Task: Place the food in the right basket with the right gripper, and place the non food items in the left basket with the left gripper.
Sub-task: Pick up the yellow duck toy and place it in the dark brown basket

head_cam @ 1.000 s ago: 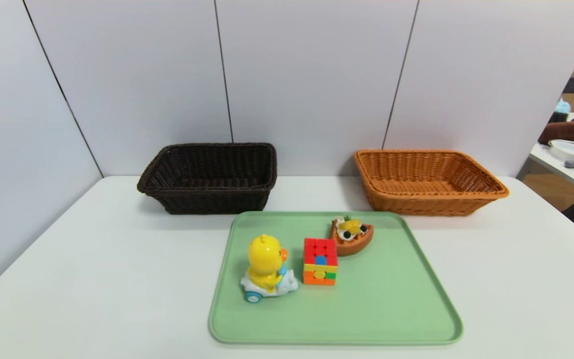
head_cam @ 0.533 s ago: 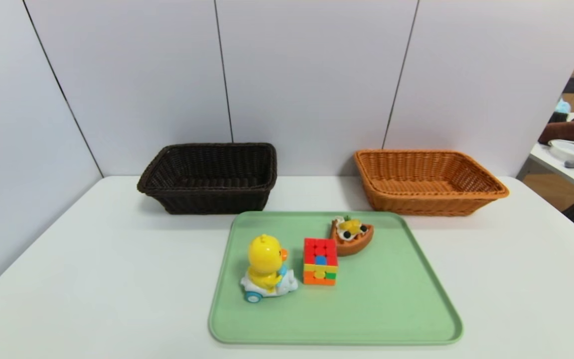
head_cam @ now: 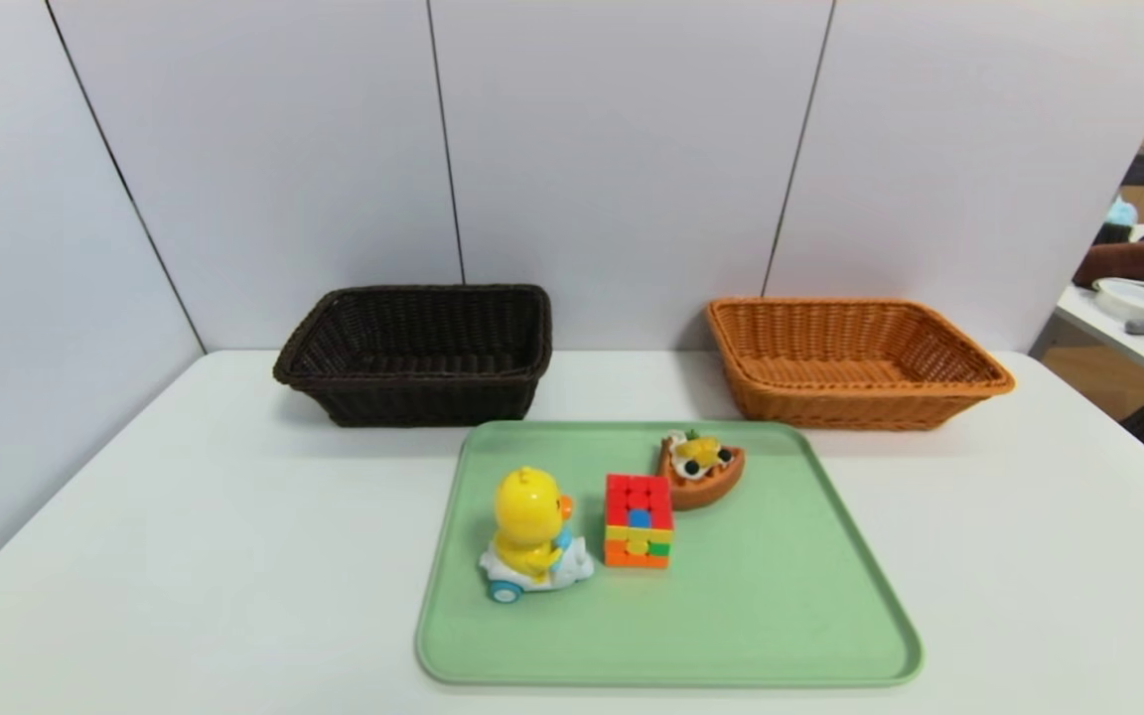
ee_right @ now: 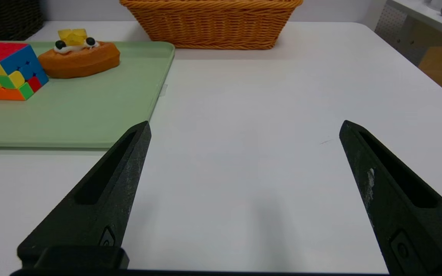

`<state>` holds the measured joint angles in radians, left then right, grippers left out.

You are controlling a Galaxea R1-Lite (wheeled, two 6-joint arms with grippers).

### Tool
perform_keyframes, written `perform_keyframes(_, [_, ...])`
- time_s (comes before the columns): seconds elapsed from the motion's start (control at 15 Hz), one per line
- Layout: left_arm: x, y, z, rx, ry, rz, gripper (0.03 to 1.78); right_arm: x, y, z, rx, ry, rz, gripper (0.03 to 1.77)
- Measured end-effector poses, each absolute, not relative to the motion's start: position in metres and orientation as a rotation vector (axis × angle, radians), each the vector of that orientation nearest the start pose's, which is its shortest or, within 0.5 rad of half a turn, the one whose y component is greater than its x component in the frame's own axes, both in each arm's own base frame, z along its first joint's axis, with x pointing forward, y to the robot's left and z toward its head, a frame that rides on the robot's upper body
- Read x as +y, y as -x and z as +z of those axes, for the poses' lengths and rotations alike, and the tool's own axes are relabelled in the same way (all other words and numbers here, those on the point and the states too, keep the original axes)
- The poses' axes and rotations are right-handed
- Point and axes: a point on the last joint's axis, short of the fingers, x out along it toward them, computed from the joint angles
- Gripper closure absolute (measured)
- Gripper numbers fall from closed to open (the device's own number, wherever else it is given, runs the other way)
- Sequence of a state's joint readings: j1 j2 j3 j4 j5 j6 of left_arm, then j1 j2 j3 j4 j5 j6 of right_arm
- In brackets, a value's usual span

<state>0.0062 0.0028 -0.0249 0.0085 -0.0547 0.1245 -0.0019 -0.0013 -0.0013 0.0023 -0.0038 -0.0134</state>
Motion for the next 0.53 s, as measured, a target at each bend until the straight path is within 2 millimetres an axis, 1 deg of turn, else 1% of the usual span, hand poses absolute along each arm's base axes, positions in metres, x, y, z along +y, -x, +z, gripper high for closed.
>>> perform_keyframes(0.13, [-0.001, 0.026, 0.089, -0.001, -0.109, -0.049, 0.12, 0.0, 0.024, 0.079, -0.005, 0.018, 0.009, 0.1])
perform_keyframes(0.2, [-0.001, 0.026, 0.093, 0.012, -0.101, -0.049, 0.12, 0.001, 0.026, 0.085, -0.021, 0.008, 0.021, 0.1])
perform_keyframes(0.33, [-0.001, 0.024, 0.104, 0.031, -0.092, -0.051, 0.12, 0.001, 0.033, 0.106, -0.044, -0.034, 0.054, 0.1])
perform_keyframes(0.47, [-0.001, 0.019, 0.118, 0.064, -0.08, -0.058, 0.12, 0.002, 0.036, 0.124, 0.001, -0.053, 0.086, 0.1])
perform_keyframes(0.53, [-0.002, 0.015, 0.127, 0.084, -0.066, -0.068, 0.12, 0.002, 0.034, 0.131, 0.027, -0.06, 0.094, 0.1])
